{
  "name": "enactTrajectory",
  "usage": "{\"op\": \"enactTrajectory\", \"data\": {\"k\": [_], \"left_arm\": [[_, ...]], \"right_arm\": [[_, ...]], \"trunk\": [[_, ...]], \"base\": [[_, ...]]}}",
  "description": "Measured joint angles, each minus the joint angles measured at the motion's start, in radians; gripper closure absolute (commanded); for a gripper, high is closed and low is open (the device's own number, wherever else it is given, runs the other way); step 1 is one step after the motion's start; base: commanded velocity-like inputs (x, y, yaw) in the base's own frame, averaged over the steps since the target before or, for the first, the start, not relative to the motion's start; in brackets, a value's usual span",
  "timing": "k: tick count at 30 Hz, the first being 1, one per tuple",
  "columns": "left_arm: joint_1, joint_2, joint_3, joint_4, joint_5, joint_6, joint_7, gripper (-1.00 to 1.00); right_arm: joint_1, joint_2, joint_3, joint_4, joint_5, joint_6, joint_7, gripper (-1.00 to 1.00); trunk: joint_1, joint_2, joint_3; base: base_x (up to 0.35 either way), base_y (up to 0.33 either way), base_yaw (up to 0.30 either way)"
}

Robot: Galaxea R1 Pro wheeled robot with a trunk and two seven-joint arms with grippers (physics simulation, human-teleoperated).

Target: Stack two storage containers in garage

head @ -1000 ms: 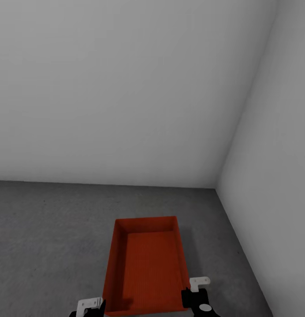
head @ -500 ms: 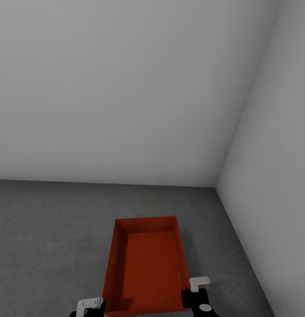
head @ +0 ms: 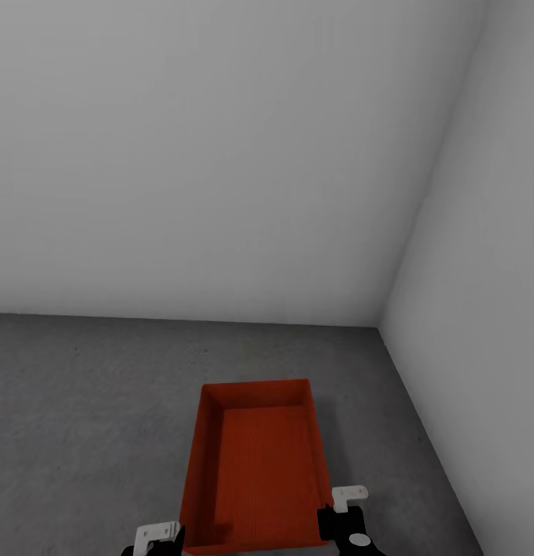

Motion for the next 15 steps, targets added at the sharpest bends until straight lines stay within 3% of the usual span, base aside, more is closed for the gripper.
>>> {"op": "enactTrajectory", "data": {"k": [15], "left_arm": [[0.000,0.000,0.000,0.000,0.000,0.001,0.000,1.00]], "right_arm": [[0.000,0.000,0.000,-0.002,0.002,0.000,0.000,1.00]], "trunk": [[0.019,-0.035,-0.016]], "base": [[0.000,0.000,0.000]]}}
